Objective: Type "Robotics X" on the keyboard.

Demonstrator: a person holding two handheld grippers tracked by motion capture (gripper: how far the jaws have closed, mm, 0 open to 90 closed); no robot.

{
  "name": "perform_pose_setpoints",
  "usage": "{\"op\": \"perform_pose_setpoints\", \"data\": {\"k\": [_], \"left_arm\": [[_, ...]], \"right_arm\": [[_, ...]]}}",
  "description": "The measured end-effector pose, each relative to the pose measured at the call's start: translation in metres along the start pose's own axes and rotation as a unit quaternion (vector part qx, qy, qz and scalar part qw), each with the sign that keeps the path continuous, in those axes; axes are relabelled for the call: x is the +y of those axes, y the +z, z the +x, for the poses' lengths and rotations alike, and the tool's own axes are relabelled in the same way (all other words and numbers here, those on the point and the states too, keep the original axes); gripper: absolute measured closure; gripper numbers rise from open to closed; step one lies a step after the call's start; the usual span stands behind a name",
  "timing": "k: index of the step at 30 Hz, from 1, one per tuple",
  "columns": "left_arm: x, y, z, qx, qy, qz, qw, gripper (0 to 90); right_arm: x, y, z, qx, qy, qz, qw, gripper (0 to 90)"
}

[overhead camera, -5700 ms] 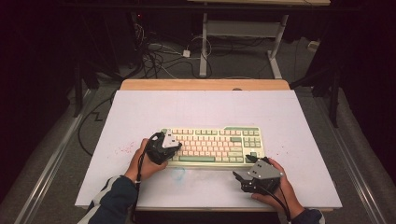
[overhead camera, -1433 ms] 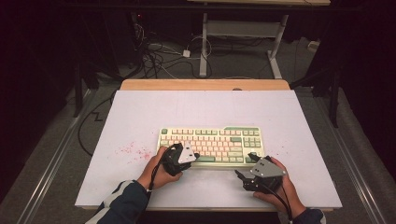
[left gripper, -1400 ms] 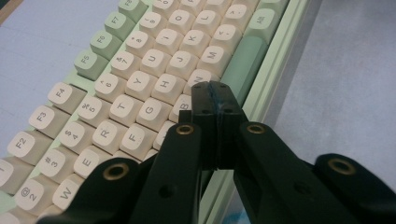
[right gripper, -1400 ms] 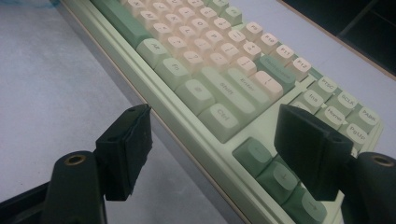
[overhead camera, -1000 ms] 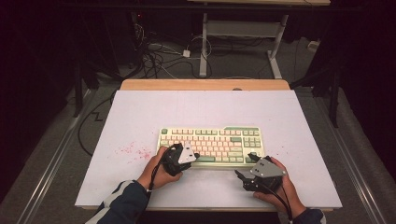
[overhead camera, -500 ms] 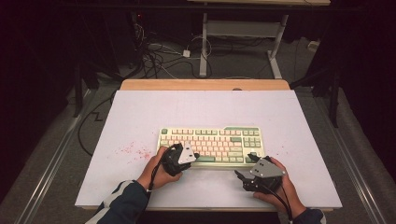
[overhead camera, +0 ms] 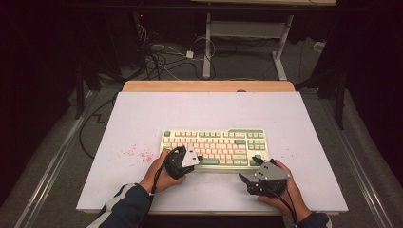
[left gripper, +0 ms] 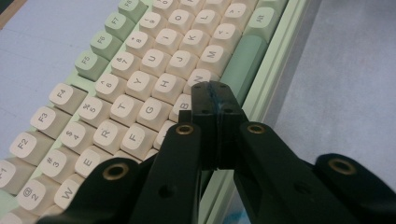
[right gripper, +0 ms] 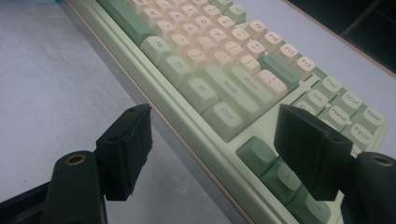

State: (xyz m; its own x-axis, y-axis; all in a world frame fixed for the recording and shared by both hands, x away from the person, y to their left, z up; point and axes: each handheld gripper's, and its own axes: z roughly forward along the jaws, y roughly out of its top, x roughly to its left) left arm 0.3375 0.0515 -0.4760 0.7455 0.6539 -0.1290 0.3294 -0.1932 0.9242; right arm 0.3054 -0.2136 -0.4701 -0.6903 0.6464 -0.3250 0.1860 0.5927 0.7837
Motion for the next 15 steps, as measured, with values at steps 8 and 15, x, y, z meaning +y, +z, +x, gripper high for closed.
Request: {"op": "perform_pose_setpoints", "data": {"k": [8,15], "left_arm": [[-0.0005,0.0003,-0.0003,0.000,0.002,0.001,1.0000,86.4],[-0.0031,0.0026,-0.0011,-0.001,0.001,-0.001,1.0000,86.7]], "right_arm": [[0.0001,0.0000,0.0004,0.001,-0.001,0.000,1.0000,28.5],[0.0000,0.0004,0.0005,0.002,-0.004,0.002,1.0000,28.5]]}}
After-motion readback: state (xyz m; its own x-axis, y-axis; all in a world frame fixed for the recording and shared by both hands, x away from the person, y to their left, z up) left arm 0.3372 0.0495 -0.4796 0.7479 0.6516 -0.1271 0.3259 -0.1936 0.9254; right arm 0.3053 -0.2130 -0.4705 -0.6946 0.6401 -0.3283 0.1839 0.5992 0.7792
